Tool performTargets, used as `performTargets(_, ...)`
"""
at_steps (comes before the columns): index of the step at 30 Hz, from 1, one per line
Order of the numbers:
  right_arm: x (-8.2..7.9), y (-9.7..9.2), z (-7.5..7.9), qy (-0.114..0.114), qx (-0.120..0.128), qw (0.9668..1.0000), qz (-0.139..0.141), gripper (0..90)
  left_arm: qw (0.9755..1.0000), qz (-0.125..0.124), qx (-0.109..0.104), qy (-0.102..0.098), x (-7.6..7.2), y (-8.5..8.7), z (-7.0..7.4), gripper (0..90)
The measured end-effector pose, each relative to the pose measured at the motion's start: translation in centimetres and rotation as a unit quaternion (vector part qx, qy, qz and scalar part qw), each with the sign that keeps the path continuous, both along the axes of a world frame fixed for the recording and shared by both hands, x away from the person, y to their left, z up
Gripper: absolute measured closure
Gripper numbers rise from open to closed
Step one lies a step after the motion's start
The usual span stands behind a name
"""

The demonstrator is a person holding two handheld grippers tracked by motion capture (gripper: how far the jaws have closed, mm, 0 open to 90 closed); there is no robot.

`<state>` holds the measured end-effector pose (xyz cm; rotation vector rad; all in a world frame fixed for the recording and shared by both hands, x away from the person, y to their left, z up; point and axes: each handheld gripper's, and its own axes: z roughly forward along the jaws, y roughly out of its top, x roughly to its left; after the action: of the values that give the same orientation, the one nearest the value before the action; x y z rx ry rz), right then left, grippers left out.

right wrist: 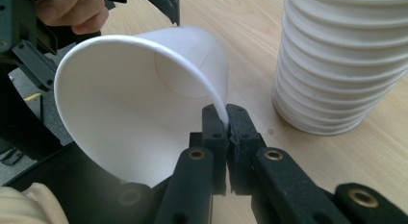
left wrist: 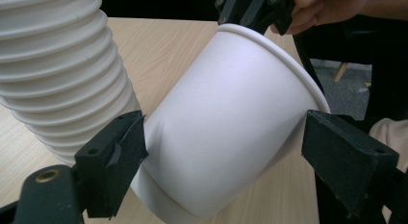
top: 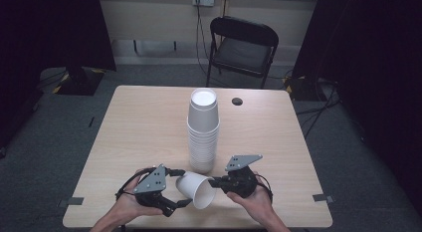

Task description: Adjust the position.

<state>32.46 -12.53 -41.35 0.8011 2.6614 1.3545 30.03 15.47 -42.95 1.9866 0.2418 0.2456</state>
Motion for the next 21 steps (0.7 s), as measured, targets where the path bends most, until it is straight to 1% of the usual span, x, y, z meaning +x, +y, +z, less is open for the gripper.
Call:
performTargets(3,0.0,-0.1,-0.1,0.005,0.001,1.0000,-0.002,87.9,0.9997,-0.008,0.020,-0.012,-0.1,-0.2,-0.2,14.3)
performTargets(5,0.1,-0.1,-0.1,0.010,0.003,0.9999,-0.004,87.9,0.9993,-0.012,0.030,-0.019,0.0,-0.3,-0.3,13.8)
performTargets(7,0.2,-0.1,-0.1,0.012,0.005,0.9999,-0.008,87.8,0.9993,-0.010,0.035,-0.011,0.0,-0.6,-0.4,12.2)
performTargets(9,0.3,-0.2,-0.1,0.021,0.014,0.9996,-0.012,87.9,0.9988,-0.010,0.042,-0.023,0.0,-0.8,-0.5,10.1)
performTargets(10,0.4,-0.2,0.0,0.025,0.015,0.9995,-0.014,87.8,0.9988,-0.008,0.042,-0.024,0.0,-1.0,-0.6,8.8)
performTargets(12,0.5,0.0,0.1,0.026,0.016,0.9994,-0.019,87.9,0.9979,-0.005,0.052,-0.038,-0.1,-1.2,-0.8,6.6)
performTargets(13,0.6,0.1,0.2,0.028,0.016,0.9993,-0.018,87.9,0.9973,-0.003,0.059,-0.044,-0.1,-1.3,-0.9,6.0)
performTargets(14,0.6,0.2,0.3,0.029,0.017,0.9993,-0.018,87.8,0.9961,-0.003,0.071,-0.053,-0.2,-1.5,-1.0,6.0)
performTargets(15,0.6,0.4,0.4,0.032,0.013,0.9992,-0.018,87.8,0.9953,-0.004,0.079,-0.057,-0.2,-1.5,-1.2,6.0)
performTargets(16,0.7,0.5,0.4,0.037,0.012,0.9992,-0.013,87.8,0.9940,-0.006,0.089,-0.062,-0.2,-1.6,-1.3,6.0)
performTargets(17,0.7,0.6,0.4,0.041,0.013,0.9990,-0.010,87.8,0.9925,-0.005,0.099,-0.072,-0.3,-1.7,-1.4,6.3)
performTargets(19,0.8,0.8,0.3,0.055,0.017,0.9983,-0.005,87.8,0.9912,-0.008,0.106,-0.079,-0.5,-2.0,-1.6,6.5)
performTargets(20,0.7,1.0,0.4,0.054,0.016,0.9984,-0.005,87.8,0.9903,-0.006,0.111,-0.083,-0.5,-2.1,-1.6,6.5)
performTargets(21,0.7,1.1,0.4,0.056,0.015,0.9983,-0.005,87.8,0.9905,-0.006,0.109,-0.083,-0.6,-2.2,-1.6,6.7)
